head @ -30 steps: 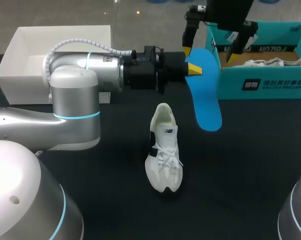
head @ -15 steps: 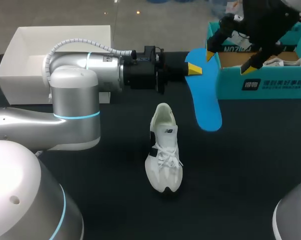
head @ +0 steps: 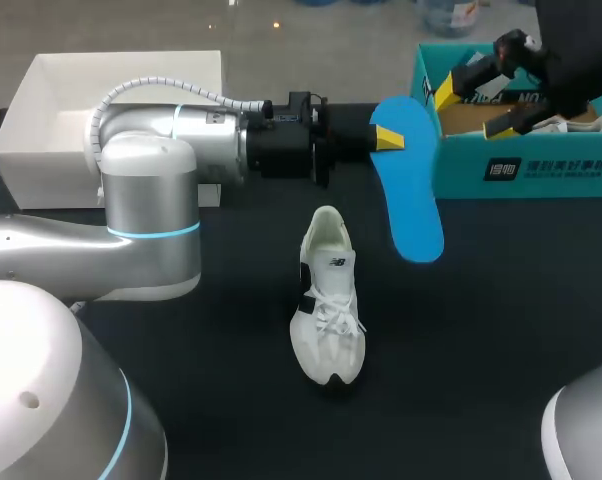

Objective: Take the shoe out of the shoebox, open the shoe tongue, remove and reinsert the insole, then place the shoe into the shoebox

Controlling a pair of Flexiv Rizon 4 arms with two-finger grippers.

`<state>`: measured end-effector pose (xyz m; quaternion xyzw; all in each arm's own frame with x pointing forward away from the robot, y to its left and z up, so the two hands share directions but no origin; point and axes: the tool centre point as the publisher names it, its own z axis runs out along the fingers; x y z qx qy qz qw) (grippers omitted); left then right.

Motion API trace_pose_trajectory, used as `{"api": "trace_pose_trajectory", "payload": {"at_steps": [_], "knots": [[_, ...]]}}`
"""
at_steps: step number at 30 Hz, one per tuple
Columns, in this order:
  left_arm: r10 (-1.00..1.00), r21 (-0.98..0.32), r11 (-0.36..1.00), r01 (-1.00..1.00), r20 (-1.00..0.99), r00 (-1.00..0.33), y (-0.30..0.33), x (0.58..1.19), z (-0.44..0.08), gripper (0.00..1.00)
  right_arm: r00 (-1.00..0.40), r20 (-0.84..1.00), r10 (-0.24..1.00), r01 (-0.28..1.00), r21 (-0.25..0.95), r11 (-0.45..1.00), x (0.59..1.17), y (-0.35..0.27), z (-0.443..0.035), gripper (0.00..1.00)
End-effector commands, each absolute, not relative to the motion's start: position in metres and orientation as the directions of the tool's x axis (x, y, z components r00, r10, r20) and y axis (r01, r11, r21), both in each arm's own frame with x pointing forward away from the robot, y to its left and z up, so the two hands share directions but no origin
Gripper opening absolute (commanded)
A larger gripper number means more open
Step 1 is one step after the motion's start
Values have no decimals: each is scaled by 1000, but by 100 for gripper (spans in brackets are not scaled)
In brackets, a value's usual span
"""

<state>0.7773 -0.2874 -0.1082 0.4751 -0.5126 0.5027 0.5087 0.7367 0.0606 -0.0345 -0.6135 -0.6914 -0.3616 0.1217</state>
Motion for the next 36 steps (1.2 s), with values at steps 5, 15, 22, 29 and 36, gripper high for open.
{"api": "trace_pose_trajectory", "payload": {"at_steps": [5,15,22,29,36], "knots": [[25,-32,42,-999,999,-31,-288,778,-109,0,-368,917,151,915,386,-115,730,56,-53,100],[25,-32,42,-999,999,-31,-288,778,-109,0,-289,956,48,941,293,-170,725,47,-67,100],[25,-32,42,-999,999,-31,-288,778,-109,0,-248,968,39,957,251,-147,729,45,-74,100],[25,-32,42,-999,999,-31,-288,778,-109,0,-229,971,73,966,235,-103,737,46,-78,100],[25,-32,42,-999,999,-31,-288,778,-109,0,-203,967,152,975,214,-62,742,47,-82,100]]}}
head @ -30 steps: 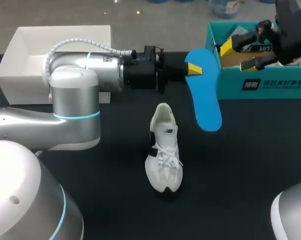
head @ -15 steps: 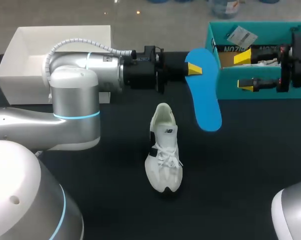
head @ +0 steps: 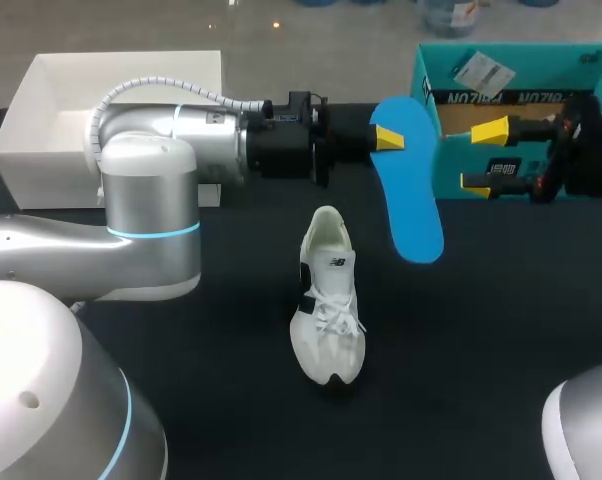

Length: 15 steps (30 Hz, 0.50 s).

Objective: Take the shoe out of the shoebox, open the shoe tongue, remove and reinsert the insole, then place the shoe into the shoebox

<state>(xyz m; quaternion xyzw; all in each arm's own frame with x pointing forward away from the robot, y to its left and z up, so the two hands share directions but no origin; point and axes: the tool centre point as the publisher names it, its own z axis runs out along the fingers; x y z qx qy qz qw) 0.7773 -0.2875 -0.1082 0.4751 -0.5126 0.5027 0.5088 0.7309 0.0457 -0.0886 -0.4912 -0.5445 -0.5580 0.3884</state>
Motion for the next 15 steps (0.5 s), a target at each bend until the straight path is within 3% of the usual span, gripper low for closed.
{"api": "trace_pose_trajectory", "payload": {"at_steps": [1,15], "knots": [[25,-32,42,-999,999,-31,-288,778,-109,0,-204,968,148,975,215,-62,742,47,-83,100],[25,-32,42,-999,999,-31,-288,778,-109,0,-164,977,140,983,173,-57,744,48,-87,100]]}}
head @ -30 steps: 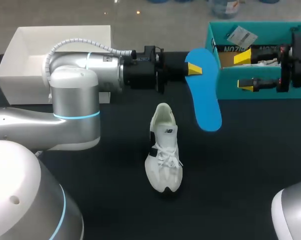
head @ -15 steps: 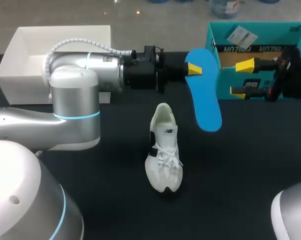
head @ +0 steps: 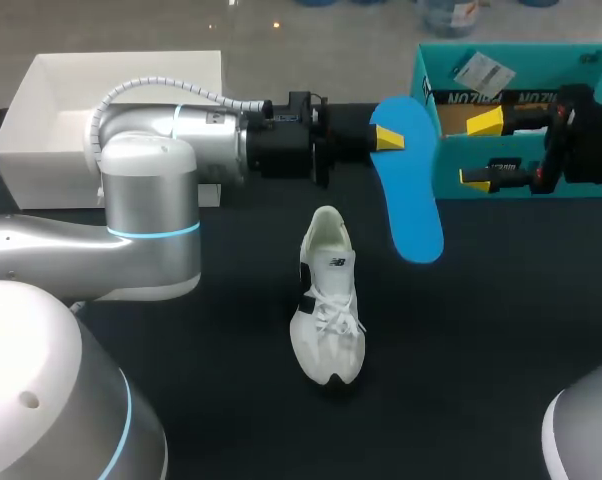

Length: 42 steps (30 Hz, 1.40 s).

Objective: Take the shoe out of the shoebox, open the shoe tongue, remove and reinsert the insole, then place the shoe into the shoebox

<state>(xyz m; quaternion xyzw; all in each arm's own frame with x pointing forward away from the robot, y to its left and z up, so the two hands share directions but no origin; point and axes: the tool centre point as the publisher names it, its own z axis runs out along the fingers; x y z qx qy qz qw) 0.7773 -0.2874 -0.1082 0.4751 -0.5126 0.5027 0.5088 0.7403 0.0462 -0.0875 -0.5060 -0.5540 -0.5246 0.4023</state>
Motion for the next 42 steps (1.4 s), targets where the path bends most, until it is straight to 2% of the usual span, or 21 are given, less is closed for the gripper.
{"api": "trace_pose_trajectory", "payload": {"at_steps": [1,4,7,11,14,16,31,34,35,42], "knots": [[25,-32,42,-999,999,-31,-288,778,-109,0,-164,977,140,983,173,-57,744,48,-87,100],[25,-32,42,-999,999,-31,-288,778,-109,0,-164,977,140,983,173,-57,744,48,-87,100],[87,-246,-22,-969,965,-247,-282,784,-104,0,-164,977,140,983,173,-57,744,48,-87,100],[60,-578,-97,-810,809,-585,-278,788,-98,0,-164,977,140,983,173,-57,744,48,-87,100],[44,-712,-84,-697,696,-716,-277,789,-94,0,-164,977,140,983,173,-57,744,48,-87,100],[13,-792,-26,-610,610,-792,-277,790,-90,0,-164,977,140,983,173,-57,744,48,-87,100],[13,-792,-26,-610,610,-792,-277,790,-90,0,-164,977,140,983,173,-57,744,48,-87,100],[55,-884,-80,-461,458,-887,-276,791,-94,0,-164,977,140,983,173,-57,744,48,-87,100],[79,-929,-92,-359,353,-932,-276,791,-93,0,-164,977,140,983,173,-57,744,48,-87,100],[147,-995,-91,-44,30,-989,-274,784,-96,0,-164,977,140,983,173,-57,744,48,-87,100]]}}
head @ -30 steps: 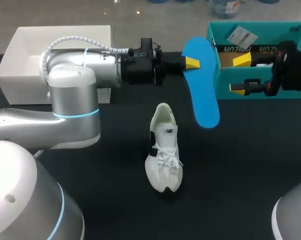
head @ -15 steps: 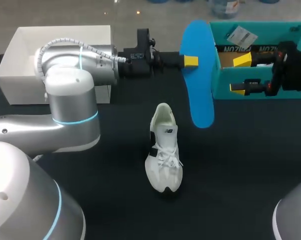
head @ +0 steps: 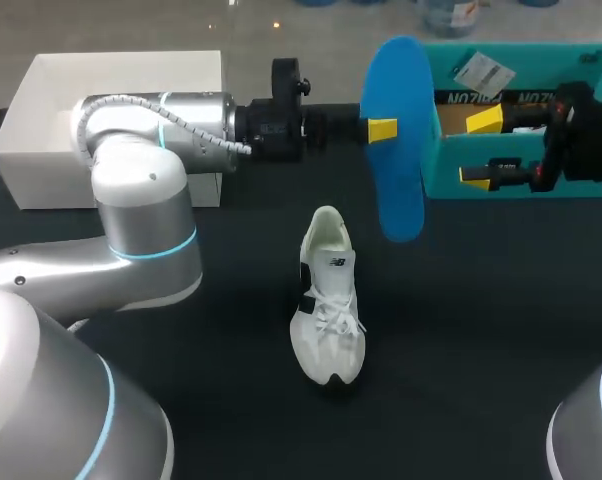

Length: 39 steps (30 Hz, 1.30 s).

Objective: Take the shoe out of the shoebox, open the shoe tongue, remove and reinsert the insole, then place the shoe into the shoebox

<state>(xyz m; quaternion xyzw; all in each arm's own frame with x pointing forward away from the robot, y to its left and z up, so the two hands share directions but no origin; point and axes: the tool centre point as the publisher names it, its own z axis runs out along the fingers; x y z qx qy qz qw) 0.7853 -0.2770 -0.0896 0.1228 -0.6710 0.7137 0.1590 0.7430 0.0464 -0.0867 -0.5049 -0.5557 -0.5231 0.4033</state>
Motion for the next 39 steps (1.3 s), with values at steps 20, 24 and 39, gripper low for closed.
{"api": "trace_pose_trajectory", "payload": {"at_steps": [20,24,39], "knots": [[154,-916,-57,398,-402,-903,-269,784,-98,0,-164,977,140,983,173,-57,744,48,-87,100],[154,-916,-57,398,-402,-903,-269,784,-98,0,-164,977,140,983,173,-57,744,48,-87,100],[6,-589,13,808,-808,-589,-272,788,-97,0,-164,977,140,983,173,-57,744,48,-87,100]]}}
